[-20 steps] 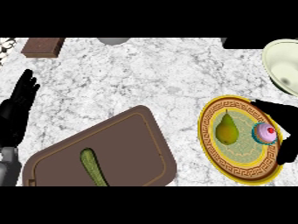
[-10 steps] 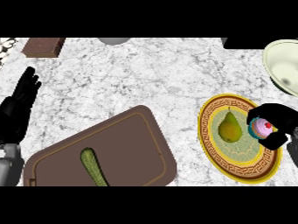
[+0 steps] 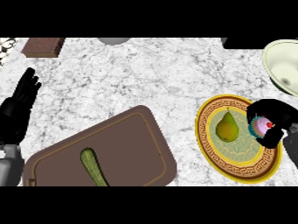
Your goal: Pick the cupcake from the plate and place it in the bowl
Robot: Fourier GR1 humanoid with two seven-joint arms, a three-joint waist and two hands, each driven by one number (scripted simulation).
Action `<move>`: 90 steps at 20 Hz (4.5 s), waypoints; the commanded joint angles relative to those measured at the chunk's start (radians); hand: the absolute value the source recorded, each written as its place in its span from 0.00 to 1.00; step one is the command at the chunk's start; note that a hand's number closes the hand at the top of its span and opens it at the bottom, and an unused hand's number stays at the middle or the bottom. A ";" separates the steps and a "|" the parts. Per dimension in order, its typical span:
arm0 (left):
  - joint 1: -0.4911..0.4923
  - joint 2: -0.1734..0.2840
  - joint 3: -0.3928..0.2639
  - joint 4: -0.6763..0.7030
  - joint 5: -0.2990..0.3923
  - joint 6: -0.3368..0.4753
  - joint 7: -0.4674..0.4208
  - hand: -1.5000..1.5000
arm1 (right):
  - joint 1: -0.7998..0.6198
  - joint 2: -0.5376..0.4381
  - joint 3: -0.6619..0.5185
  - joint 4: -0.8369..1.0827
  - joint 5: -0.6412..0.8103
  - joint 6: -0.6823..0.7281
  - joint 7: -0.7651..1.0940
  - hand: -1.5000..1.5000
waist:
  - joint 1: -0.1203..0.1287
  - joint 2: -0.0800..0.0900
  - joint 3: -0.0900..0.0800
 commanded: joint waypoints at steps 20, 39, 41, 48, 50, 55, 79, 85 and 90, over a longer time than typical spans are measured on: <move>-0.064 -0.013 -0.019 -0.012 -0.001 -0.015 0.051 0.50 | -0.714 0.133 -0.203 0.350 0.319 -0.587 1.005 1.00 | 0.039 0.010 0.001; -0.052 -0.025 0.010 0.028 -0.029 -0.007 0.020 0.50 | -0.689 -0.063 -0.433 0.554 0.159 -0.880 0.721 1.00 | 0.019 0.011 0.002; -0.020 0.016 0.034 -0.040 0.007 -0.050 0.047 0.50 | -0.674 -0.110 -0.460 0.604 0.146 -0.919 0.664 1.00 | 0.034 0.013 0.003; -0.041 -0.020 0.008 0.006 -0.026 -0.034 0.001 0.50 | -0.633 -0.171 -0.532 0.740 0.083 -0.992 0.491 1.00 | 0.037 0.020 0.004; -0.042 -0.029 0.004 -0.002 -0.028 -0.029 0.011 0.50 | -0.635 -0.201 -0.547 0.762 0.068 -0.982 0.457 1.00 | 0.036 0.018 0.004; -0.049 -0.029 0.003 -0.004 -0.030 -0.029 -0.003 0.50 | -0.585 -0.232 -0.559 0.897 0.078 -0.849 0.609 1.00 | 0.050 0.027 0.005; -0.005 0.000 0.065 -0.001 -0.001 -0.057 0.006 0.50 | -0.321 -0.310 -1.112 0.657 -0.604 -0.693 -0.046 0.00 | -0.015 -0.003 0.001; -0.016 -0.031 0.035 -0.021 -0.045 -0.016 0.044 0.50 | -0.103 -0.322 -1.180 0.592 -0.736 -0.506 -0.140 0.00 | -0.024 -0.005 0.001; 0.004 -0.060 0.024 -0.021 -0.059 -0.002 0.030 0.50 | 0.013 -0.267 -1.201 0.454 -0.840 -0.378 -0.136 0.00 | -0.024 -0.005 -0.001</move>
